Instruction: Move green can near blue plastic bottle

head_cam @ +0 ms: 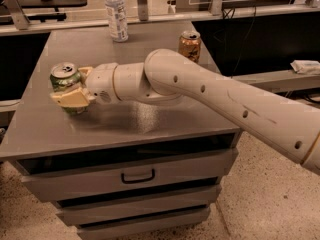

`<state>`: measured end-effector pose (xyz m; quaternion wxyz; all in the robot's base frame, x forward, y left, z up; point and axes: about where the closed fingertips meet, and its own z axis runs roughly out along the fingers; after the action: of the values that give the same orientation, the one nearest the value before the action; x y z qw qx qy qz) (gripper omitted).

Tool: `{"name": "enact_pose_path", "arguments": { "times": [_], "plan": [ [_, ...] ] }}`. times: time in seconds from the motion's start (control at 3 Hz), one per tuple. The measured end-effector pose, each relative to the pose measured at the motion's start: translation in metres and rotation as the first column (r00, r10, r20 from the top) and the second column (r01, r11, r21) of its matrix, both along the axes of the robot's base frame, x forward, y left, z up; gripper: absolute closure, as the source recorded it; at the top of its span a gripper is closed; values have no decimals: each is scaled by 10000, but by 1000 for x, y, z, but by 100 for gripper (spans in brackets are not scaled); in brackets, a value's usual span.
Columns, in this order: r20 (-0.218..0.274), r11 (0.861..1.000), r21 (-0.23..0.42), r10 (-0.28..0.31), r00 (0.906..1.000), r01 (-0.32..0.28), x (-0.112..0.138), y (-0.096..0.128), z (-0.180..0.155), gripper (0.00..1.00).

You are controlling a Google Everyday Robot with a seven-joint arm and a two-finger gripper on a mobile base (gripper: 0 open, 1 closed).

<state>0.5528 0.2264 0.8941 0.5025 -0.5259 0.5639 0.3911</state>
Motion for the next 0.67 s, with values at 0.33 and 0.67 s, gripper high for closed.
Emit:
{"name": "enact_pose_path", "arguments": {
  "times": [0.33, 0.67],
  "plan": [
    [0, 10000, 0, 1, 10000, -1, 0, 0, 0, 100],
    [358, 9994, 256, -225, 9991, 216, 19, 1, 1, 100]
  ]
}}
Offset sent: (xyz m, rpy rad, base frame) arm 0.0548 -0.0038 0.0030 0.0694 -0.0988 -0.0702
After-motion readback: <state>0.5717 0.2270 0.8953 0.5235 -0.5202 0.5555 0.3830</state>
